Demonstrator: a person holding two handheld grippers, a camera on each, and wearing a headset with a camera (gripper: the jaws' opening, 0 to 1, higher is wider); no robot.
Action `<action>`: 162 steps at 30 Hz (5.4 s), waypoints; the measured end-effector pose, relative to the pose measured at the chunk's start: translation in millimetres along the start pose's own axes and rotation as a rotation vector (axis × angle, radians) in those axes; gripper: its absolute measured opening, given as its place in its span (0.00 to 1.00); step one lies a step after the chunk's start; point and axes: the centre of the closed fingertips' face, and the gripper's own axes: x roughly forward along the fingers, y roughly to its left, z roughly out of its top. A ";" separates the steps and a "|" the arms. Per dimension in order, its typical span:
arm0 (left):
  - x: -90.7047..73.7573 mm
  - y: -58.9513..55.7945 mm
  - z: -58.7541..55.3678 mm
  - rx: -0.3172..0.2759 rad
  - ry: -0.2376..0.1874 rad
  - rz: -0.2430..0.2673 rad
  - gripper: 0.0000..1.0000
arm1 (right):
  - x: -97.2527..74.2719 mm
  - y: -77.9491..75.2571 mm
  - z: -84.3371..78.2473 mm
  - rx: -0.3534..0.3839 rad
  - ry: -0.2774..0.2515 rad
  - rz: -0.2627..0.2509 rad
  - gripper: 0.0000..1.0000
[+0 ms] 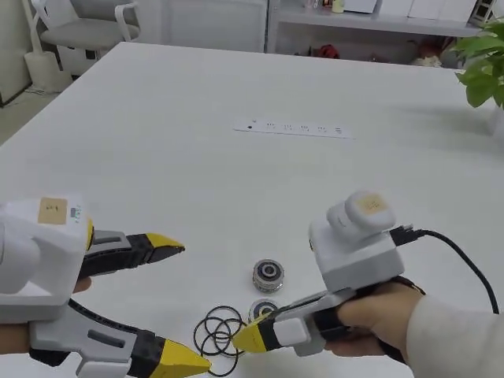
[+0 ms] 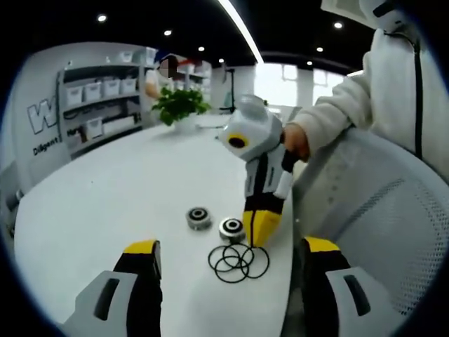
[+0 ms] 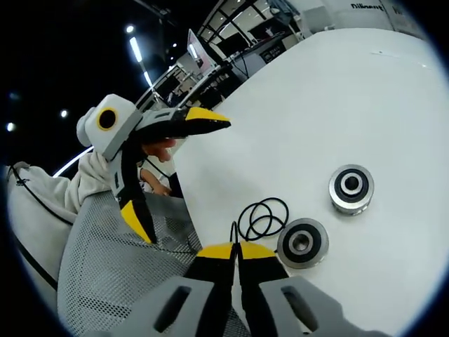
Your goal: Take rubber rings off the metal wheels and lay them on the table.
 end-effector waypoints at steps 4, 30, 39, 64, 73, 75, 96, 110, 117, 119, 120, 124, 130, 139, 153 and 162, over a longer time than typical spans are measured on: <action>1.2 -3.4 -1.8 -0.005 0.005 -0.016 0.83 | -1.4 -7.9 0.6 -0.033 0.001 -0.040 0.00; 2.8 -8.6 -7.9 -0.007 0.033 -0.036 0.81 | 0.7 -15.7 4.0 -0.086 -0.009 -0.090 0.03; 2.6 -7.8 -8.5 -0.007 0.036 -0.033 0.81 | -6.7 -16.4 14.4 -0.084 -0.047 -0.096 0.04; -0.4 -1.7 -6.7 -0.002 0.029 -0.002 0.82 | -52.8 -1.3 73.2 -0.247 -0.285 -0.099 0.21; -3.2 2.5 -1.1 -0.008 -0.001 0.019 0.84 | -80.0 7.0 92.7 -0.302 -0.404 -0.112 0.42; -4.3 4.2 0.3 -0.013 -0.010 0.027 0.85 | -84.9 8.9 94.4 -0.317 -0.420 -0.115 0.46; -42.4 17.2 39.7 -0.013 -0.169 0.127 1.00 | -159.6 1.5 68.0 -0.431 -0.487 -0.191 0.88; -70.4 28.5 28.1 -0.031 -0.169 0.236 1.00 | -182.8 -21.8 22.9 -0.380 -0.467 -0.276 1.00; -82.2 27.8 10.1 -0.078 -0.164 0.264 1.00 | -173.9 -27.1 -1.6 -0.332 -0.437 -0.283 1.00; -81.9 24.5 1.9 -0.095 -0.152 0.269 1.00 | -168.9 -30.4 -9.1 -0.322 -0.411 -0.288 1.00; -81.4 23.8 -1.3 -0.103 -0.147 0.271 1.00 | -167.2 -31.4 -11.4 -0.319 -0.406 -0.290 1.00; -75.5 19.8 -16.8 -0.127 -0.110 0.270 1.00 | -158.1 -36.0 -24.4 -0.294 -0.380 -0.293 1.00; -69.1 19.7 -32.3 -0.153 -0.083 0.263 1.00 | -145.1 -38.7 -41.0 -0.285 -0.324 -0.296 1.00; -58.7 19.5 -55.0 -0.175 -0.013 0.248 1.00 | -134.4 -44.0 -50.3 -0.289 -0.255 -0.301 0.99; -50.8 17.0 -63.1 -0.195 0.010 0.232 1.00 | -128.0 -47.9 -54.2 -0.295 -0.242 -0.293 0.99; -47.7 18.0 -64.1 -0.200 0.009 0.228 1.00 | -125.6 -48.6 -59.0 -0.282 -0.239 -0.303 0.98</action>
